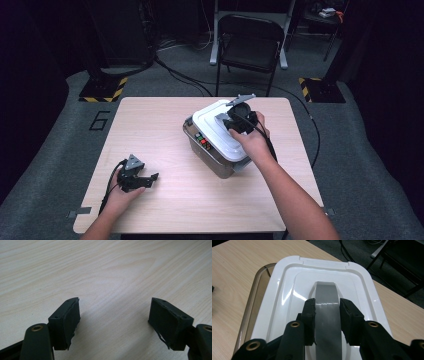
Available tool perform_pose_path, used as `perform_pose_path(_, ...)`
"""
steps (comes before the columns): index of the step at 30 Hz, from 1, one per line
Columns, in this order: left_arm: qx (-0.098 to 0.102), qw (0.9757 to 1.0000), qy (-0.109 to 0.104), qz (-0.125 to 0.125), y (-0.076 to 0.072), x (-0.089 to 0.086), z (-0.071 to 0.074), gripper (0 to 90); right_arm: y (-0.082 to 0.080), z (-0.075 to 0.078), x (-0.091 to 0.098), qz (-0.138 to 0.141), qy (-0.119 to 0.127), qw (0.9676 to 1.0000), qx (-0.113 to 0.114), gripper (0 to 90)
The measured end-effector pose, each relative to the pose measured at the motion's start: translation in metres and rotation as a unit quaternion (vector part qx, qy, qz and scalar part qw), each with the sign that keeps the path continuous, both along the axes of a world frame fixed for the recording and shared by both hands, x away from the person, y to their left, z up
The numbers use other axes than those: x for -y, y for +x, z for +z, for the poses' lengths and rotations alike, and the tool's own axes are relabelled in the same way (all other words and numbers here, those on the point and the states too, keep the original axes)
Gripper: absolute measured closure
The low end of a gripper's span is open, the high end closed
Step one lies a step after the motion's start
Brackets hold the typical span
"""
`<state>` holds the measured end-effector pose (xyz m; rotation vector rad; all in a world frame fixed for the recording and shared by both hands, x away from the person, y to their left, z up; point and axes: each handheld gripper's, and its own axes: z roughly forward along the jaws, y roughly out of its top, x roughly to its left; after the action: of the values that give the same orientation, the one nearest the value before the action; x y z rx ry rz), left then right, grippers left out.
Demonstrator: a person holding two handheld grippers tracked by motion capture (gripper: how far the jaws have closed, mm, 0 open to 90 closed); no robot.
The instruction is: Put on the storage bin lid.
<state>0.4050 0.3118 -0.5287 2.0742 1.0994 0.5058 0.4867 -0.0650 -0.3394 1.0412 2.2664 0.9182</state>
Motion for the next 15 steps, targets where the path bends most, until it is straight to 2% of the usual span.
perform_pose_path(2,0.000,1.0000,0.000,0.000,0.000,0.000,0.000,24.9,-0.001,0.000,-0.003,-0.004,0.002,1.0000,-0.007,66.9)
perform_pose_path(10,0.000,1.0000,0.000,0.000,0.000,0.000,0.000,24.9,-0.005,-0.007,-0.019,0.017,0.009,0.9998,-0.007,66.8)
perform_pose_path(14,-0.002,1.0000,0.000,-0.001,0.000,0.000,0.000,24.9,-0.006,-0.010,-0.024,0.028,0.004,0.9996,-0.004,66.9)
perform_pose_path(15,-0.002,1.0000,0.000,-0.001,0.000,0.000,0.000,24.9,-0.008,-0.010,-0.025,0.023,0.008,0.9996,-0.012,66.8)
